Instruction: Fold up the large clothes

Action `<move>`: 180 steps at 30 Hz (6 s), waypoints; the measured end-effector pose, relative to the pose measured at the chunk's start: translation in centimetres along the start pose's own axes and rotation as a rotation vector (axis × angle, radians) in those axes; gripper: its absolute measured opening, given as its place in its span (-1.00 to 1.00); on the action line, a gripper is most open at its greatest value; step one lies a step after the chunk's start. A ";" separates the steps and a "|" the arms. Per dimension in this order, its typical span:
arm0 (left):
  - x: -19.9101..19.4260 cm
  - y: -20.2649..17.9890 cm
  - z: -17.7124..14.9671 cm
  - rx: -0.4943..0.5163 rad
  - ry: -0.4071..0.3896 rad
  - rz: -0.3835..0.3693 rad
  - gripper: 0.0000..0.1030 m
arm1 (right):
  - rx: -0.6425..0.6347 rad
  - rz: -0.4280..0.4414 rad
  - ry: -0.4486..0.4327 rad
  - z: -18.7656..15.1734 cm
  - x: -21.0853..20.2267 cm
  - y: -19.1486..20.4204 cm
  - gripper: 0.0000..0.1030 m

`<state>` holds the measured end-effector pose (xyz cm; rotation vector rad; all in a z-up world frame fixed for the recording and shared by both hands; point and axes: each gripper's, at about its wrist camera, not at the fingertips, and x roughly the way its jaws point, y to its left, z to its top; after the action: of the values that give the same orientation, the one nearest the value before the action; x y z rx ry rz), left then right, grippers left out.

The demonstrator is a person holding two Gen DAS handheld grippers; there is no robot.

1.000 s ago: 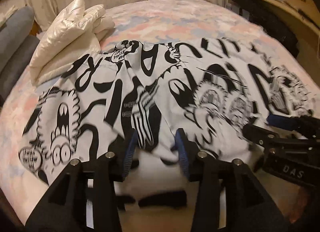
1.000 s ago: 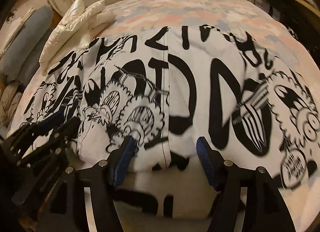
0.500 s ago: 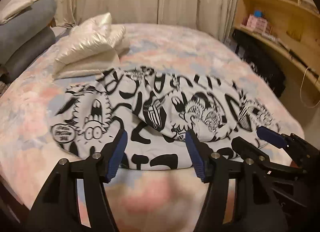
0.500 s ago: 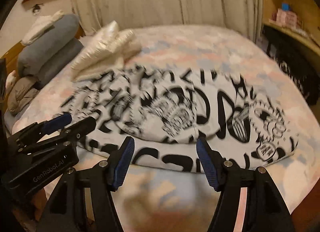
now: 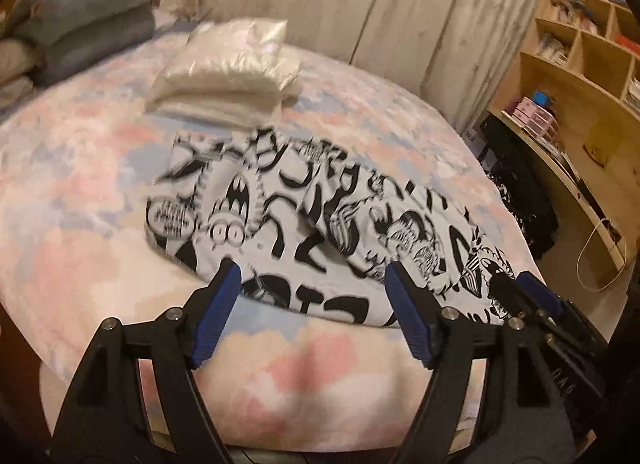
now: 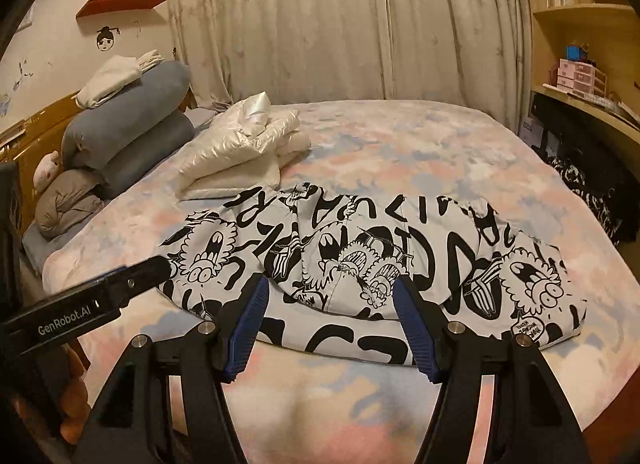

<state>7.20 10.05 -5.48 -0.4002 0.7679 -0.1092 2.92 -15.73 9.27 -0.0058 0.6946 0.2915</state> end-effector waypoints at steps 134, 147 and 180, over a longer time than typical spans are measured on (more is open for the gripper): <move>23.4 -39.6 -11.2 0.910 0.187 -0.154 -0.66 | 0.631 -0.247 0.130 1.6 6.2 -33.0 0.30; 15.9 -39.2 -9.4 0.918 0.067 -0.314 0.36 | 0.589 -0.104 0.124 6.4 4.2 -33.5 0.33; 26.5 -20.3 5.2 0.381 0.330 -0.273 -0.11 | 0.570 0.189 0.448 1.9 22.4 -34.6 -0.74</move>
<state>30.79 -13.38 -11.52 -0.1209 0.9905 -0.5799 29.70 -42.82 -6.57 0.5540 1.2083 0.2670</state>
